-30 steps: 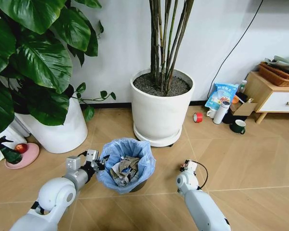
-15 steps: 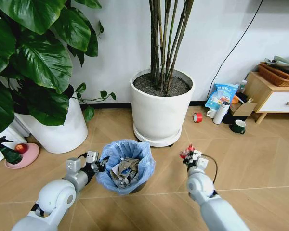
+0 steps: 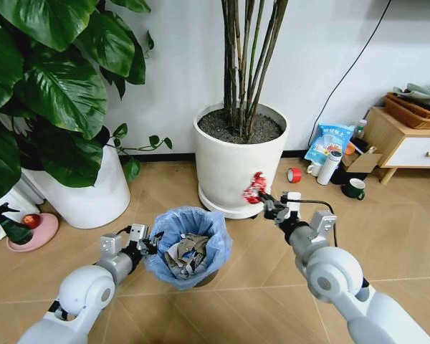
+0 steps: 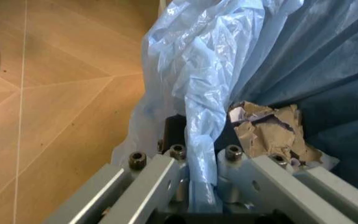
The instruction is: Pick up the trash bin and place the garbage on the floor into it.
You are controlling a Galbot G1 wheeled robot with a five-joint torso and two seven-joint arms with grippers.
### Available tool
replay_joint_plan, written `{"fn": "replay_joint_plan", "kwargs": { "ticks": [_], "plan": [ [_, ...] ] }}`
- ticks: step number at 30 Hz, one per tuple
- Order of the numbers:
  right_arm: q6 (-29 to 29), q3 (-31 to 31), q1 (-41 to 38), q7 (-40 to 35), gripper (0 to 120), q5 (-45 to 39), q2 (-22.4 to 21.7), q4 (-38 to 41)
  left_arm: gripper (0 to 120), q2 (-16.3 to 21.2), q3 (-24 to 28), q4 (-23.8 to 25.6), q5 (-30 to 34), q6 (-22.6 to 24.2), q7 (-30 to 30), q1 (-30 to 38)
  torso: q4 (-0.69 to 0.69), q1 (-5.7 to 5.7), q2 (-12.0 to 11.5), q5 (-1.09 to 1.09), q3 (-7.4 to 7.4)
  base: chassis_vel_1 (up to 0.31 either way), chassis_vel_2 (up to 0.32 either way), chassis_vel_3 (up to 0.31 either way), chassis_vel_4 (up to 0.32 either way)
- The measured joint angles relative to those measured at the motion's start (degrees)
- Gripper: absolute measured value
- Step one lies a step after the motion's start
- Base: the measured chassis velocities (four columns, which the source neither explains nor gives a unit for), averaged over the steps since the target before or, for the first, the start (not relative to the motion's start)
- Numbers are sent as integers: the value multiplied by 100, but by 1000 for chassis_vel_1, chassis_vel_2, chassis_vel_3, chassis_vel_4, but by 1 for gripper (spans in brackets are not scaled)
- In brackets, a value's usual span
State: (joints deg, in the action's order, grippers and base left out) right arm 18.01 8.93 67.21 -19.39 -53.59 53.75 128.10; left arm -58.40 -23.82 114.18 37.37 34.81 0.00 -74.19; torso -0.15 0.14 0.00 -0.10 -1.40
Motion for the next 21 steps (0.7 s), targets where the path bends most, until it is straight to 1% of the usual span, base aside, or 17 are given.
{"fn": "replay_joint_plan", "kwargs": {
  "ticks": [3, 4, 8, 10, 13, 18, 21],
  "plan": [
    [-55, -336, -47, 252, 2, -15, -110, 178, 0, -20, 31, -41, 9, 1, 37, 65, 0, 0, 0, -2, 0, 0, 0, 0, 0],
    [-55, -336, -47, 252, 2, -15, -110, 178, 0, -20, 31, -41, 9, 1, 37, 65, 0, 0, 0, -2, 0, 0, 0, 0, 0],
    [-74, -758, -143, 393, 2, 0, -190, 239, 0, -40, 77, -96, 33, 12, 45, 169, 0, 0, 0, -1, 0, 0, 0, 0, 0],
    [-74, -767, -146, 394, 2, 2, -191, 239, 0, -40, 78, -98, 34, 12, 45, 172, 0, 0, 0, -1, 0, 0, 0, 0, 0],
    [-73, -1054, -198, 417, 2, 118, -213, 196, 0, -58, 112, -140, 117, 22, 19, 304, 0, 0, 0, -1, 0, 0, 0, 0, 0],
    [-38, -1166, -247, 396, 2, 215, -210, 128, 0, -62, 116, -152, 169, 32, -10, 370, -1, 0, 0, -1, 0, 0, 0, 0, 0],
    [28, -1230, -306, 366, 12, 269, -187, 86, 0, -60, 117, -153, 185, 37, -16, 383, 0, 0, 0, -1, 0, 0, 0, 0, 0]
  ]
}}
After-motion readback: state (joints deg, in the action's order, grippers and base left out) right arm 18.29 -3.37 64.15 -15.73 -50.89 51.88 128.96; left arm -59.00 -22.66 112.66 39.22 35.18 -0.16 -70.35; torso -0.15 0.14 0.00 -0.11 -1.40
